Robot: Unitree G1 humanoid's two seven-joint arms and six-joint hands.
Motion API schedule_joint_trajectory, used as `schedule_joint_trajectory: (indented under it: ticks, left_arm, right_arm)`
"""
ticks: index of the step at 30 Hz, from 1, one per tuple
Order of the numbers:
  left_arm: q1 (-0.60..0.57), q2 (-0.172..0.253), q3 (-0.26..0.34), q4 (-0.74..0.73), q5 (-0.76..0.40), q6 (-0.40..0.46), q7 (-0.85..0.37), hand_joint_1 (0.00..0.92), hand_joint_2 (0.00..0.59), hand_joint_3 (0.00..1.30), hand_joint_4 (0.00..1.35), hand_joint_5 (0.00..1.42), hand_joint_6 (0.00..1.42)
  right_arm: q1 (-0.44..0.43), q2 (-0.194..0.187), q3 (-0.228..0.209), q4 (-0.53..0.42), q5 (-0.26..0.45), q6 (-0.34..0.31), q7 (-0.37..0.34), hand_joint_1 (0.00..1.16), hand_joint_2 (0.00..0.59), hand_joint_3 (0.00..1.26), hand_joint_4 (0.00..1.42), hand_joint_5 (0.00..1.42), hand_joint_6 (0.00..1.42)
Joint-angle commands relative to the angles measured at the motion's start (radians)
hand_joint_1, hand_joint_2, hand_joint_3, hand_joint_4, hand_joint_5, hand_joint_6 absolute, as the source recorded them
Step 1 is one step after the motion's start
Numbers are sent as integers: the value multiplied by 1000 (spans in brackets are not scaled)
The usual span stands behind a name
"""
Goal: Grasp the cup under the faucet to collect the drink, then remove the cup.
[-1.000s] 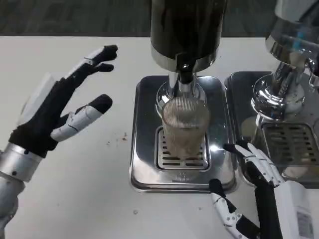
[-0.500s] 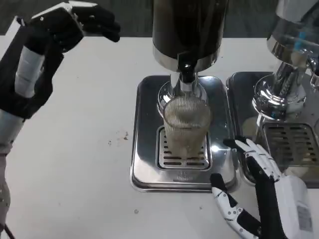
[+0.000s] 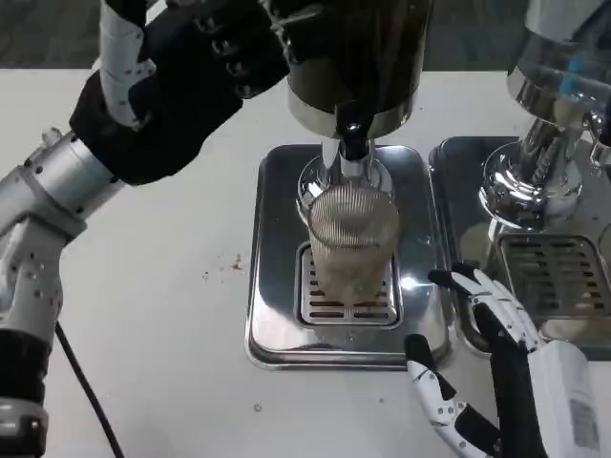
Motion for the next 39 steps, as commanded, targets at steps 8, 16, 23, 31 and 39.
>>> schedule_joint_trajectory:
  ticks: [8, 16, 23, 31, 39]
  left_arm:
    - [-81, -41, -28, 139, 195, -10, -42, 0, 52, 131, 89, 177, 91]
    - [-109, -45, -46, 225, 295, -70, -69, 0, 65, 131, 89, 167, 79]
    - [-113, -43, -65, 248, 367, -169, -75, 0, 68, 131, 89, 141, 51]
    - [-98, -26, -101, 248, 467, -335, -45, 0, 70, 140, 84, 123, 1]
    - [-93, -4, -136, 270, 534, -466, 2, 0, 76, 140, 73, 85, 0]
  right_arm:
    - [16, 17, -11, -2, 4, -12, -29, 435, 388, 316, 187, 172, 320]
    - [19, 19, -16, -6, 5, -16, -28, 434, 388, 317, 187, 181, 320]
    - [19, 21, -17, -5, 9, -20, -24, 434, 388, 317, 187, 182, 320]
    - [18, 23, -15, 1, 12, -25, -20, 433, 388, 320, 187, 184, 321]
    - [20, 22, -16, 1, 16, -27, -16, 433, 388, 325, 187, 193, 321]
